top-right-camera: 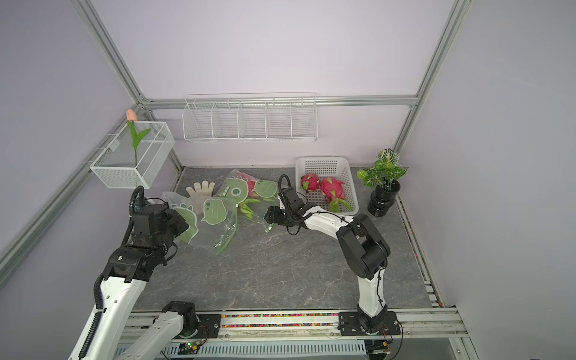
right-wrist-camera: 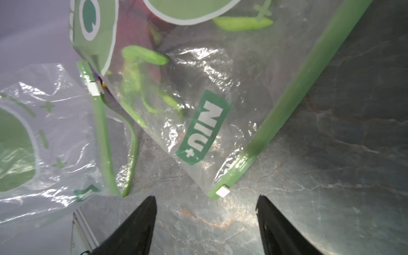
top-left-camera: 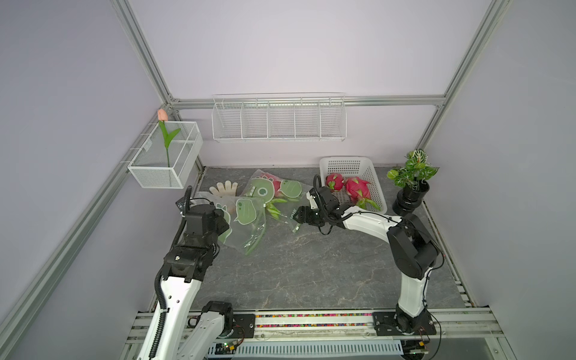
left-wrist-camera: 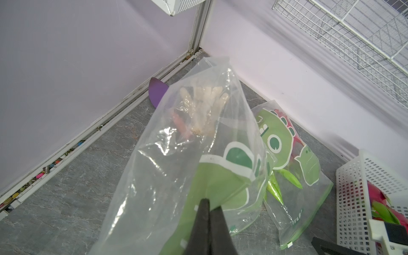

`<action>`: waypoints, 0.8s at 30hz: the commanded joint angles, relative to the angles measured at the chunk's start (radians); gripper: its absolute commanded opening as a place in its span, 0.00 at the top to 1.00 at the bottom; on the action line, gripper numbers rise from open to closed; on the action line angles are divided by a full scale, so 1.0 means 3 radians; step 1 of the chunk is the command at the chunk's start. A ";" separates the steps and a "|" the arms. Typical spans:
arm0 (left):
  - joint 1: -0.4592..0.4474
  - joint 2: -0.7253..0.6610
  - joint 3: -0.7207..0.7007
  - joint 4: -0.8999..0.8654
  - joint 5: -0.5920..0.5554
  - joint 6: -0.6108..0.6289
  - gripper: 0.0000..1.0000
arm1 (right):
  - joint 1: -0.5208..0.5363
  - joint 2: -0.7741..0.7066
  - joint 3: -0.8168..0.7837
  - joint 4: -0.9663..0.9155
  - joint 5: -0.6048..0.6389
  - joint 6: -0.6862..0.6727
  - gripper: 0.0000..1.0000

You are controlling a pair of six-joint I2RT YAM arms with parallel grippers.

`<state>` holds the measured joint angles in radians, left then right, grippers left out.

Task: Open the zip-top bag and take out the dragon fruit
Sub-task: Pick up the zipper food storage bag at the center of the board.

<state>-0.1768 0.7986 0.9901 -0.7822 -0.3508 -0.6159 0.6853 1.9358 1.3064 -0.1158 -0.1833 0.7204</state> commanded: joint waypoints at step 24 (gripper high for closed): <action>0.0027 -0.0110 0.0035 0.0033 0.0021 0.0036 1.00 | 0.0008 0.0538 -0.0172 0.1371 -0.0003 0.0528 0.39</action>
<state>-0.1764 0.7795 0.9901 -0.7837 -0.3428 -0.6159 0.6853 2.0785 1.2888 0.1680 -0.1684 0.8249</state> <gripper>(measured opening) 0.043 0.631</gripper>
